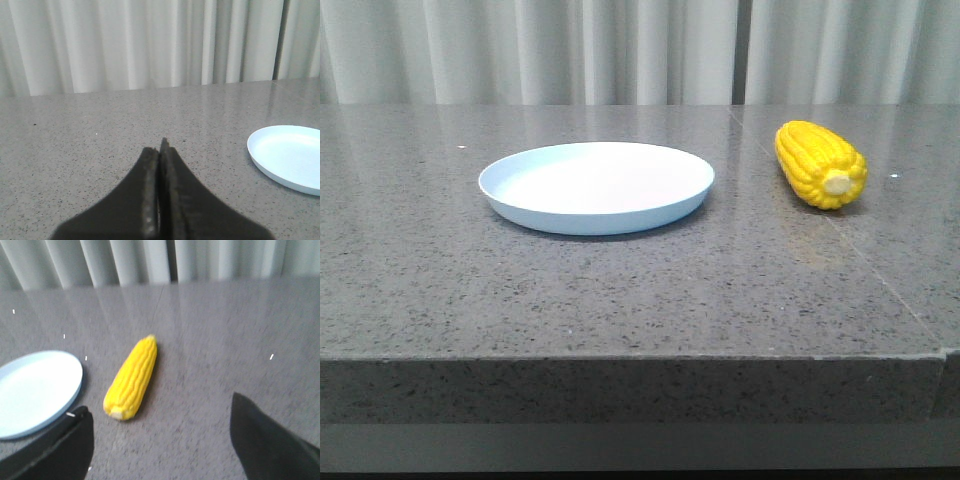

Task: Place corn on plate with both arms
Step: 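Lower the right gripper over the yellow corn cob and grasp it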

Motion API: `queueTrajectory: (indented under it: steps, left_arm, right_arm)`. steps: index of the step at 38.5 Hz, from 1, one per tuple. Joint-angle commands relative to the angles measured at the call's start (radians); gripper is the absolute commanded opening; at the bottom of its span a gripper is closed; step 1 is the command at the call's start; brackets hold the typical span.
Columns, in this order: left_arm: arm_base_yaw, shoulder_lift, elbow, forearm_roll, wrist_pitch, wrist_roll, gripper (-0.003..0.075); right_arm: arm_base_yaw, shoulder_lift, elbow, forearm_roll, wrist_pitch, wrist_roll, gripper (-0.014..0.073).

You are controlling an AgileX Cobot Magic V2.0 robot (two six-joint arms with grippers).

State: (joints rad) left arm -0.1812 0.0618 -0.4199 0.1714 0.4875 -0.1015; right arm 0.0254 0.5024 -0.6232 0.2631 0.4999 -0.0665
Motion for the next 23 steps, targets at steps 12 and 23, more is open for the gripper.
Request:
queueTrajectory:
  steps: [12,23]
  left_arm:
    - [0.001,0.011,-0.024,0.006,-0.087,-0.01,-0.002]
    - [0.001,0.011,-0.024,0.006,-0.087,-0.01,-0.002]
  right_arm:
    - [0.0,0.512,-0.314,0.13,0.072,0.006,0.0581]
    - [0.08,0.825,-0.497,0.159,0.097,0.006,0.0582]
